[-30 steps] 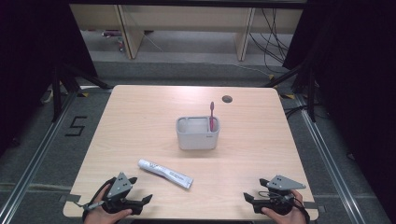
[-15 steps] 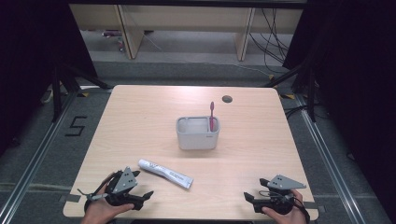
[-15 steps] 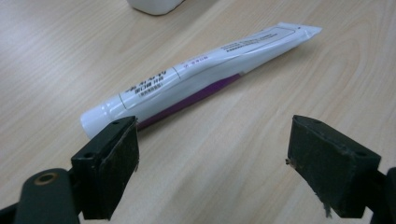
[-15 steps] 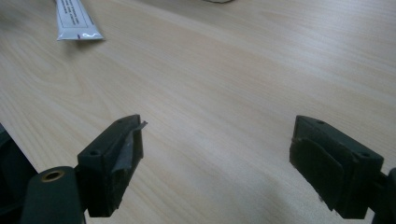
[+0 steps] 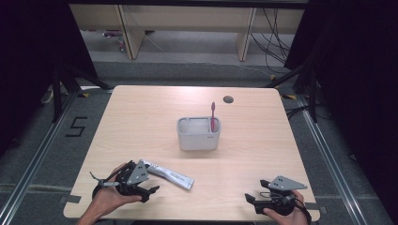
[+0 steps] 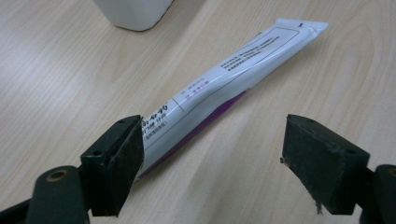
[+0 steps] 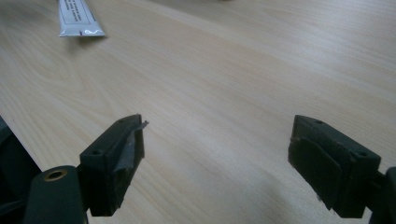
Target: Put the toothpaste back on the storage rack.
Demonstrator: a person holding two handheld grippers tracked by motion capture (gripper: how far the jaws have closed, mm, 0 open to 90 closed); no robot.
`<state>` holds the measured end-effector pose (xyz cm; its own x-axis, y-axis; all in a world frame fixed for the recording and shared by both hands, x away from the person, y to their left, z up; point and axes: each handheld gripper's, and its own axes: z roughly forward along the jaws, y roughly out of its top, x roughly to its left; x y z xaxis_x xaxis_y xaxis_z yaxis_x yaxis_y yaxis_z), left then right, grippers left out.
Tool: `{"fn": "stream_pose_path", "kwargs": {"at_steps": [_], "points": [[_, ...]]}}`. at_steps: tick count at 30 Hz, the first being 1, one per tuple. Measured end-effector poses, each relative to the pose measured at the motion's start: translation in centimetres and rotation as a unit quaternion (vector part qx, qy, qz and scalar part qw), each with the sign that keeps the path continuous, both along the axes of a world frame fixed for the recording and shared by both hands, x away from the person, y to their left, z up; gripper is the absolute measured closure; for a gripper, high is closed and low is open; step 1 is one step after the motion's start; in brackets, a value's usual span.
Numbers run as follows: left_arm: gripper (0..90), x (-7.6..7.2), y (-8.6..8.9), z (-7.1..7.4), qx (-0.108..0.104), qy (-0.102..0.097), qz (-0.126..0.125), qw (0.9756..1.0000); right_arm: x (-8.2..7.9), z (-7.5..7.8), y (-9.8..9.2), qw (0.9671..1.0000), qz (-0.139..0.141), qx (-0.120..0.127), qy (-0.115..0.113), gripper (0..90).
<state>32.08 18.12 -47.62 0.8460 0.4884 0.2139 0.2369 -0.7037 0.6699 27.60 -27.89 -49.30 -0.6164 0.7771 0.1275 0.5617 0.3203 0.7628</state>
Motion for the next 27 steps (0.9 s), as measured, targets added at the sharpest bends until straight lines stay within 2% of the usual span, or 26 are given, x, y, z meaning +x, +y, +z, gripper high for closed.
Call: {"fn": "stream_pose_path", "kwargs": {"at_steps": [1, 2, 3, 4, 7, 10, 11, 12, 13, 16, 18, 22, 23, 27], "points": [[20.9, 0.2, -0.1, 0.1, 0.006, 0.0, -0.002, 1.0, -0.2, 0.0, 0.2, 0.9998, -0.01, 0.009, 0.012, 20.2], [20.9, 0.7, -0.3, 0.2, 0.013, 0.006, -0.005, 0.9999, -0.1, 0.0, 0.0, 1.0, -0.001, -0.001, -0.003, 20.2], [21.3, 0.7, -0.3, 0.2, 0.013, 0.006, -0.005, 0.9999, -0.1, 0.0, 0.0, 1.0, -0.001, -0.001, -0.003, 20.2], [22.3, 1.0, -0.4, 0.3, 0.02, 0.005, -0.01, 0.9997, -0.1, 0.0, 0.1, 1.0, -0.002, 0.005, 0.007, 20.3], [23.0, 1.5, -0.7, 0.6, 0.026, 0.016, -0.019, 0.9993, 0.0, -0.1, 0.1, 1.0, -0.003, -0.001, -0.001, 20.5], [24.4, 2.2, -1.5, 1.1, 0.042, 0.023, -0.03, 0.9984, -0.1, 0.0, 0.0, 0.9999, -0.007, -0.002, 0.009, 20.6], [24.9, 2.2, -1.5, 1.1, 0.042, 0.023, -0.03, 0.9984, 0.0, 0.0, -0.2, 1.0, -0.004, -0.005, -0.002, 20.6], [24.9, 2.6, -1.7, 1.2, 0.055, 0.029, -0.037, 0.9974, 0.1, -0.1, -0.2, 0.9999, -0.004, -0.008, -0.008, 20.6], [24.9, 2.8, -1.8, 1.3, 0.06, 0.03, -0.039, 0.997, 0.0, 0.0, -0.3, 1.0, -0.005, -0.007, -0.006, 20.6], [24.9, 3.1, -2.1, 1.2, 0.069, 0.036, -0.042, 0.9961, 0.1, 0.0, -0.2, 0.9999, -0.004, -0.009, -0.012, 20.6], [25.5, 3.3, -2.3, 1.1, 0.072, 0.039, -0.041, 0.9958, 0.0, 0.0, -0.1, 1.0, 0.001, -0.005, 0.001, 20.8], [26.5, 3.7, -2.5, 0.9, 0.077, 0.043, -0.043, 0.9952, -0.1, 0.0, 0.0, 1.0, -0.002, -0.004, 0.007, 20.9], [26.8, 3.9, -2.5, 0.9, 0.086, 0.046, -0.048, 0.9941, 0.0, -0.1, -0.1, 1.0, 0.002, -0.008, -0.002, 21.0], [27.4, 4.4, -2.5, 0.5, 0.091, 0.05, -0.047, 0.9935, 0.0, 0.0, -0.1, 1.0, 0.0, -0.009, 0.002, 21.2]]}}
